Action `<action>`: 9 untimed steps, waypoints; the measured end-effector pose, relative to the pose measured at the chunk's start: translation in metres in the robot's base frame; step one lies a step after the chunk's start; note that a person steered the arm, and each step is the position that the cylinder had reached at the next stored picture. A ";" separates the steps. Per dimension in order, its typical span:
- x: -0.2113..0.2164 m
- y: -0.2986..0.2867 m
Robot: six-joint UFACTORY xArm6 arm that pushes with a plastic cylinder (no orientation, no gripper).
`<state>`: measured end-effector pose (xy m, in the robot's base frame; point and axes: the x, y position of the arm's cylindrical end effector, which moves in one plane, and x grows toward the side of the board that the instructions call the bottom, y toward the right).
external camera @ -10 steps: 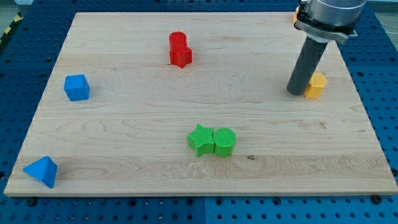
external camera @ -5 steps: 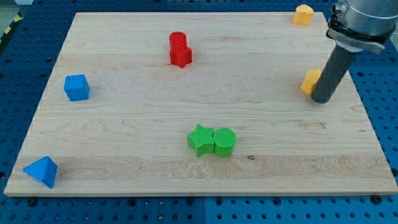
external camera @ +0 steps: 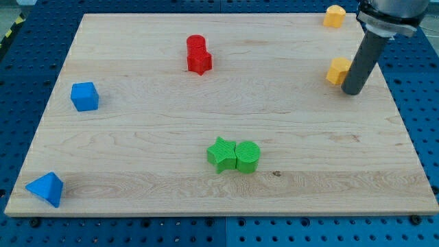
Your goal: Keep the yellow hexagon diagonally bottom left of the yellow heart
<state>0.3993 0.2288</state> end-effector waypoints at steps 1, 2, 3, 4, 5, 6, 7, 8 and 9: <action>-0.041 -0.001; -0.064 -0.001; -0.063 0.014; -0.045 0.036; -0.036 0.009; -0.034 -0.024; -0.054 -0.048; -0.065 -0.058; -0.081 -0.058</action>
